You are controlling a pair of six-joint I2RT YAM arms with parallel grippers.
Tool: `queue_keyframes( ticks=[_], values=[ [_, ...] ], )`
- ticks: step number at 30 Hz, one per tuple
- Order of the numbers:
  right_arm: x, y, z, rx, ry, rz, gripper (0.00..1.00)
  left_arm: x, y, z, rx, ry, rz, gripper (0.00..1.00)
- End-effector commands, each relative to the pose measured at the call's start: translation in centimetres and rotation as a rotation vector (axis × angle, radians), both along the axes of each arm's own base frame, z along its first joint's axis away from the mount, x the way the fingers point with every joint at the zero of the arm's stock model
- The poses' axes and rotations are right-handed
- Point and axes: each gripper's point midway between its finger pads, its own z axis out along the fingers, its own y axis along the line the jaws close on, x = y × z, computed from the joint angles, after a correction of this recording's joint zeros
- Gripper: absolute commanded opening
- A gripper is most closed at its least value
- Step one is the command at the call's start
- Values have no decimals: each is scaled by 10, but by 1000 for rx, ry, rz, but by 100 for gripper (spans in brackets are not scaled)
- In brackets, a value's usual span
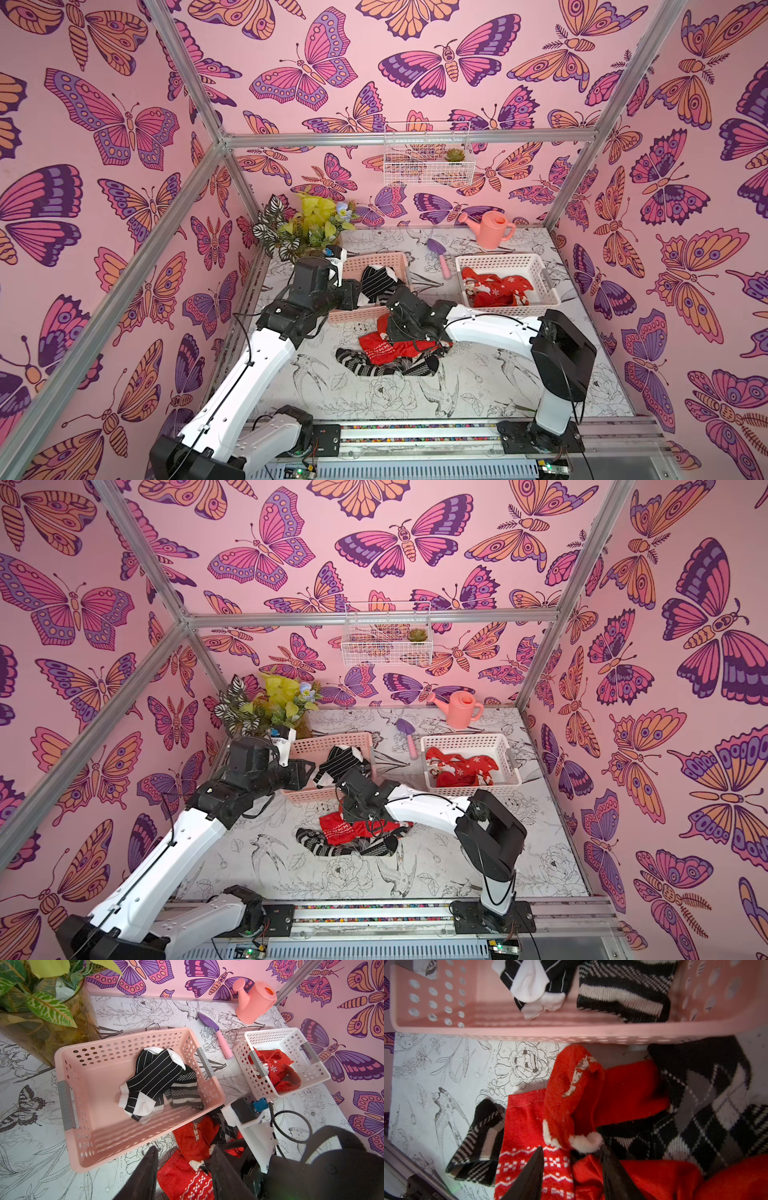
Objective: Sort the socks into the basket by color
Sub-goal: Pick up the sock at the center of the board.
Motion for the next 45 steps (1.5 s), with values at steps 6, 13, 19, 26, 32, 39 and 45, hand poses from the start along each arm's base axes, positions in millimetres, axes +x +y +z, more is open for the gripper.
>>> queue_keyframes(
  ticks=[6,13,19,26,32,39,45],
  values=[
    [5,3,0,-43,-13,31,47,-1,2,-3,5,-4,-6,44],
    [10,18,-5,-26,-1,45,47,-1,2,-3,6,-4,-5,44],
    [13,21,-10,-32,8,47,46,-1,3,-2,5,-7,-3,44],
    [18,22,-16,-33,21,41,30,-2,3,-1,7,-10,-3,44],
    [18,20,-9,-23,16,53,5,-2,3,-2,8,-11,-2,44],
    [6,21,13,15,26,119,0,-2,3,-2,8,-8,-2,44],
    [-8,12,42,32,20,178,0,-2,3,-1,8,-12,-1,44]
  ],
)
